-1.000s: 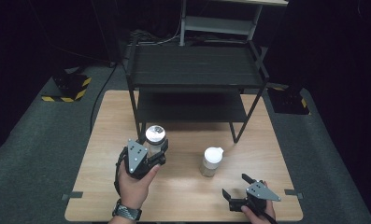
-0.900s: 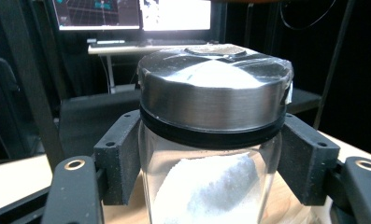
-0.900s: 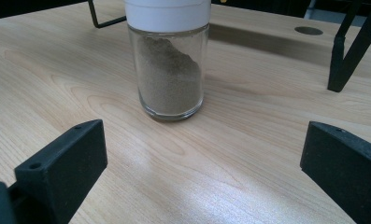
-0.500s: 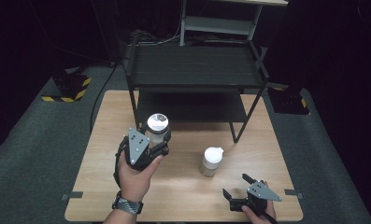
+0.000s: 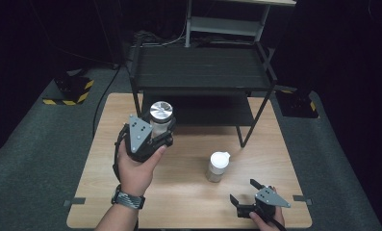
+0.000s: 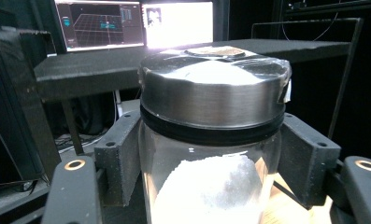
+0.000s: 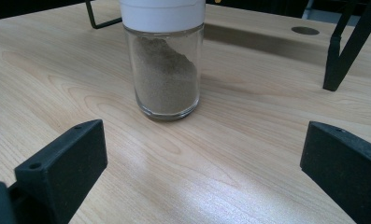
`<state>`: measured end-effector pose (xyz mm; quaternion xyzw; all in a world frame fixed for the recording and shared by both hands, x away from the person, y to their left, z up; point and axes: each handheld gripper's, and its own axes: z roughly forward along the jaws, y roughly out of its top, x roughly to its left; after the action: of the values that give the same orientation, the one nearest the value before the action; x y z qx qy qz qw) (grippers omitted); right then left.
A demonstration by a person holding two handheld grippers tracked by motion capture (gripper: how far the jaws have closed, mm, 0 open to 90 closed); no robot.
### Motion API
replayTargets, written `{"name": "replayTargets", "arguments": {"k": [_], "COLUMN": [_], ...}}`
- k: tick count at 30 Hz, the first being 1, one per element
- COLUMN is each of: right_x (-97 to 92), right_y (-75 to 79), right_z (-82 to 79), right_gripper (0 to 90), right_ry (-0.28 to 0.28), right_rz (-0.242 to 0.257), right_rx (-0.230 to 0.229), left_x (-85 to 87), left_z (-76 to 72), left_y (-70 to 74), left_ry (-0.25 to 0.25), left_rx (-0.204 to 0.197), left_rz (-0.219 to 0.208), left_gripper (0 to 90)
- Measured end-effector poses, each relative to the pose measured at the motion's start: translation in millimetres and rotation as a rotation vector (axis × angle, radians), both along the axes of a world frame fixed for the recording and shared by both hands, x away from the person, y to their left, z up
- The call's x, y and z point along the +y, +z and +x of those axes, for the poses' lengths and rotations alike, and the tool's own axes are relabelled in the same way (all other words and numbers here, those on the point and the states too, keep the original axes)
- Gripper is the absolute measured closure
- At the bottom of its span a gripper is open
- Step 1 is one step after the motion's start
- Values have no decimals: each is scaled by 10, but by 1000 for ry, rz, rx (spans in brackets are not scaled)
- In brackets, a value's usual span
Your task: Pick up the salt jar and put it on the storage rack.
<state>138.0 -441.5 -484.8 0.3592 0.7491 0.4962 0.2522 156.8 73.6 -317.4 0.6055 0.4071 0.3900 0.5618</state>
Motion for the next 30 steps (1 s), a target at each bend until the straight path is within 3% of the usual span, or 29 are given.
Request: {"name": "replayTargets", "arguments": {"k": [6,18,30], "right_x": [-8,-16,-35], "right_y": [1,-2,-6], "right_z": [2,5,6], "right_gripper": [1,1,1], "right_ry": [-1,-4,-8], "right_rz": [2,5,13], "right_rx": [2,1,3], "left_x": [11,-60,-109], "left_z": [90,217,354], "left_y": [147,457,637], "left_ry": [0,23,37], "left_rx": [12,-16,-27], "left_rz": [-13,-5,1], "left_gripper": [310,310,310]}}
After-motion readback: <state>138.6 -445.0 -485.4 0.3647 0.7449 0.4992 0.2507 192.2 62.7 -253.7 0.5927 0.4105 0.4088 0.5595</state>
